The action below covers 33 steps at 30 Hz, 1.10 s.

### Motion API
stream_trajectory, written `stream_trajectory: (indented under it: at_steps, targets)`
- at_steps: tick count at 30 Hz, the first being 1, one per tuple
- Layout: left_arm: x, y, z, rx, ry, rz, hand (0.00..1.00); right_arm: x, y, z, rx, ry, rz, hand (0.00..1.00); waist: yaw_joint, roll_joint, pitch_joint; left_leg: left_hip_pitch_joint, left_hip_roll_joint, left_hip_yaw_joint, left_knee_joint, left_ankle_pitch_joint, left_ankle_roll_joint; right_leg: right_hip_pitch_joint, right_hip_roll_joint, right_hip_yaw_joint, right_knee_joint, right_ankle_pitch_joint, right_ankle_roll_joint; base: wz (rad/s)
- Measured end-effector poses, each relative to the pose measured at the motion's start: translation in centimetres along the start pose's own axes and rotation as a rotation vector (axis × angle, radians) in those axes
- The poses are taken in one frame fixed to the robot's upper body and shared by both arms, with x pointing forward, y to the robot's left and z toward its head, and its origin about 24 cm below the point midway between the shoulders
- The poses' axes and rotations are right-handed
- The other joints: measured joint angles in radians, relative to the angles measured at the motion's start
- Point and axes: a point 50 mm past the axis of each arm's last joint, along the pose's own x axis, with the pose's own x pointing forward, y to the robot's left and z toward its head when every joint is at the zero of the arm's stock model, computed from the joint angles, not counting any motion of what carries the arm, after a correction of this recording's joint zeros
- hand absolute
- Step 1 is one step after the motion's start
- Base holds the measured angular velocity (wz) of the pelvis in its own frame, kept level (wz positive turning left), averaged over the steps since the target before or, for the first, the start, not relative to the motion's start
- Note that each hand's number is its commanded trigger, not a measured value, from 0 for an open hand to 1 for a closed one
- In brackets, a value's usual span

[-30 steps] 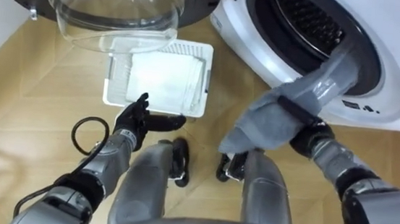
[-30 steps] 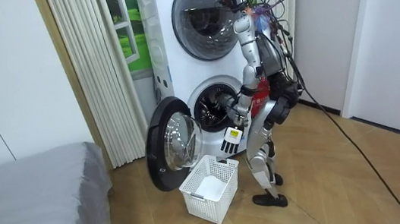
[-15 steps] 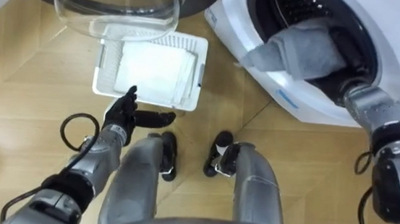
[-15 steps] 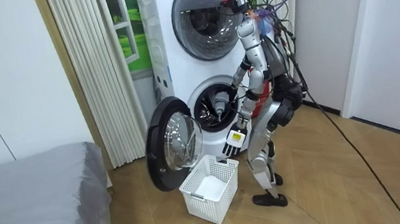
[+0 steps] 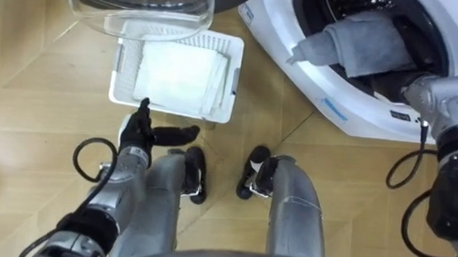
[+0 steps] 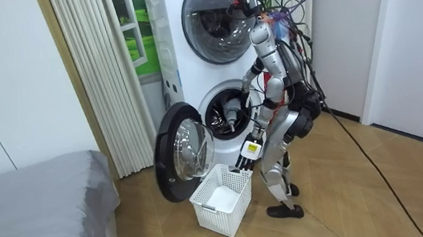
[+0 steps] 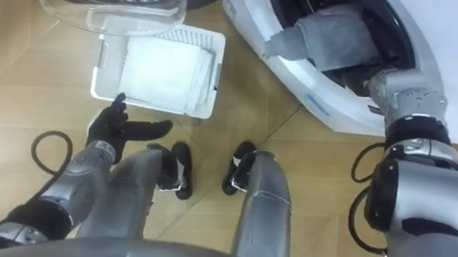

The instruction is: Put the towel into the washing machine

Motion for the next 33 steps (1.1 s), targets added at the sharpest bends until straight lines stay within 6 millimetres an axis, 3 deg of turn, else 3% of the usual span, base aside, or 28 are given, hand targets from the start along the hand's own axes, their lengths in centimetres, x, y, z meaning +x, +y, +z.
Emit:
stream_trajectory:
  at_steps: [10, 22, 28, 32, 33]
  targets:
    - [0.1, -1.9, 0.8, 0.042, -0.027, -0.088, 0.00, -0.2, 0.5, 0.5, 0.098, -0.028, -0.018, 0.00, 0.005, 0.044, -0.0015, 0.009, 0.001, 0.010, -0.006, 0.002, 0.006, 0.010, -0.008, -0.002, 0.005, 0.005, 0.002, 0.02]
    - [0.2, -2.1, 0.6, 0.057, -0.018, -0.129, 0.00, -0.2, 0.3, 0.8, 0.162, -0.057, -0.028, 0.00, 0.029, 0.051, 0.0001, 0.026, 0.007, 0.036, -0.018, 0.005, 0.010, 0.016, -0.012, -0.001, -0.001, 0.009, 0.000, 0.00]
    - [0.3, -1.8, 0.6, 0.105, -0.016, -0.135, 0.00, 0.3, -1.5, 0.5, 0.199, -0.080, -0.031, 0.00, 0.039, 0.060, -0.0009, 0.061, 0.016, 0.036, -0.047, 0.006, 0.009, 0.065, -0.006, -0.030, -0.050, 0.019, 0.001, 0.01]
    - [0.3, -1.2, -0.5, 0.141, 0.030, -0.141, 0.00, 1.0, -5.1, -0.2, 0.148, -0.142, -0.058, 0.00, 0.044, 0.074, -0.0038, 0.143, 0.021, 0.033, -0.101, 0.008, 0.005, 0.159, 0.020, -0.037, -0.128, 0.032, 0.015, -0.06]
    - [0.2, -0.8, -1.0, 0.146, 0.045, -0.135, 0.00, 1.2, -7.1, -0.4, 0.097, -0.164, -0.081, 0.00, 0.044, 0.080, -0.0059, 0.167, 0.025, 0.032, -0.124, 0.010, 0.002, 0.191, 0.032, -0.042, -0.162, 0.041, 0.019, -0.07]
